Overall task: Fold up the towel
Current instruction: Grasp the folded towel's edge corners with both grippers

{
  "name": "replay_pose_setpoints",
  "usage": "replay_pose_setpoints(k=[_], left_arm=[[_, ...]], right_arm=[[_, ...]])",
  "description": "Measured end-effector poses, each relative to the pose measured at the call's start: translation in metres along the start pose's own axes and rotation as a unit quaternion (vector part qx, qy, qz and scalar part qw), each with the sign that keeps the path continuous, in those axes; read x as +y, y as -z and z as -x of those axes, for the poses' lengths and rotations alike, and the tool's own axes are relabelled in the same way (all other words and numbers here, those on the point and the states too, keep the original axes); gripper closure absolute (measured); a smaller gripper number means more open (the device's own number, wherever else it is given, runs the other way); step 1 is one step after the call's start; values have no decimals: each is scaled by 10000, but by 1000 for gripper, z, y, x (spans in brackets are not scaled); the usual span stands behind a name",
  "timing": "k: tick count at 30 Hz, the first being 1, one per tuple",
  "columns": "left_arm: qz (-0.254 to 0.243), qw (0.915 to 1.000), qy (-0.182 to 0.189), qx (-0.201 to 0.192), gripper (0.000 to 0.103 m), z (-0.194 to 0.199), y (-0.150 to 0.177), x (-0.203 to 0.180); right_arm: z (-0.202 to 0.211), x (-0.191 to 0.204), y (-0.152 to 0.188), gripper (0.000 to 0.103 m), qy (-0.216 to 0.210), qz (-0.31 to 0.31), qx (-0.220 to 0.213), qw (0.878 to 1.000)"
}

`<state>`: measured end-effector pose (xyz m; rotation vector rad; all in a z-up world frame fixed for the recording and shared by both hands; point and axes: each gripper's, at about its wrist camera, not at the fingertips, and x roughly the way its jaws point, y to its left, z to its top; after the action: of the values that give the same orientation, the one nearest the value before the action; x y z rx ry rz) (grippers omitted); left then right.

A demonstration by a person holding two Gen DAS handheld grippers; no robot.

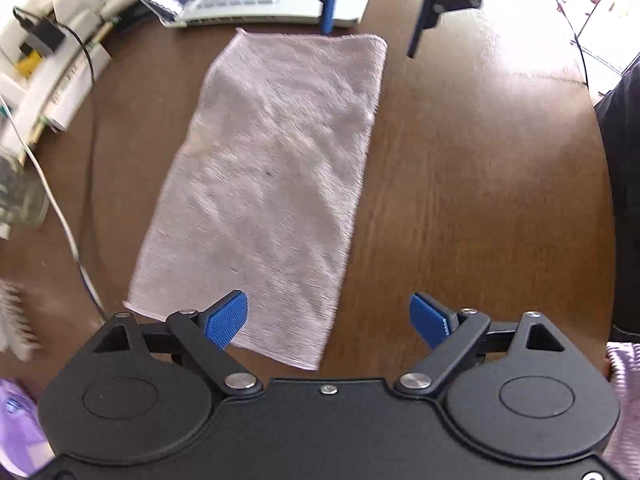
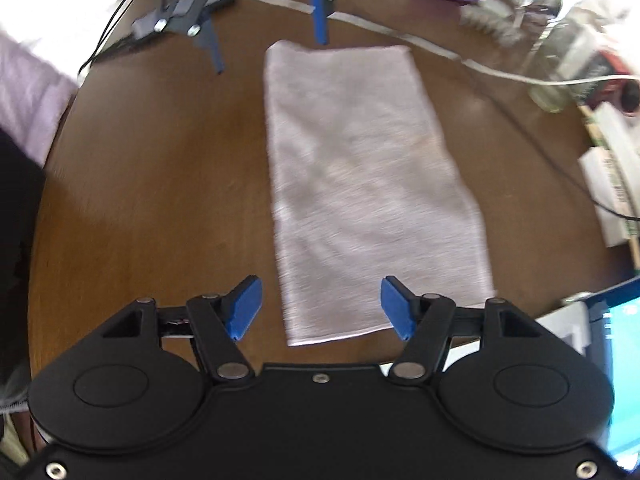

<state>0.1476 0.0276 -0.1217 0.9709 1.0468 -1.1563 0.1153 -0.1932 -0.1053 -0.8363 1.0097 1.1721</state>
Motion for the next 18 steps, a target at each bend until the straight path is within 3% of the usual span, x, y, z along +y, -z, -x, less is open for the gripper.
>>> replay_pose_setpoints(k=[9,13,15,18], left_arm=[[121,9999,74,73,19,-11,5,4],[147,9997,121,132,24,-16,6,8],[97,9998,120,155,31,-19,6,10],[110,9998,124,114,33,-21,8,12]], right_arm=[[-7,5,-1,33,-97,-202,-25,9997],[-11,1,1,33,-80,-214,28,9997],[-12,0,1,33,-79,-202,57,9997],[-16,-1,3,35,-66,-185,137,9997]])
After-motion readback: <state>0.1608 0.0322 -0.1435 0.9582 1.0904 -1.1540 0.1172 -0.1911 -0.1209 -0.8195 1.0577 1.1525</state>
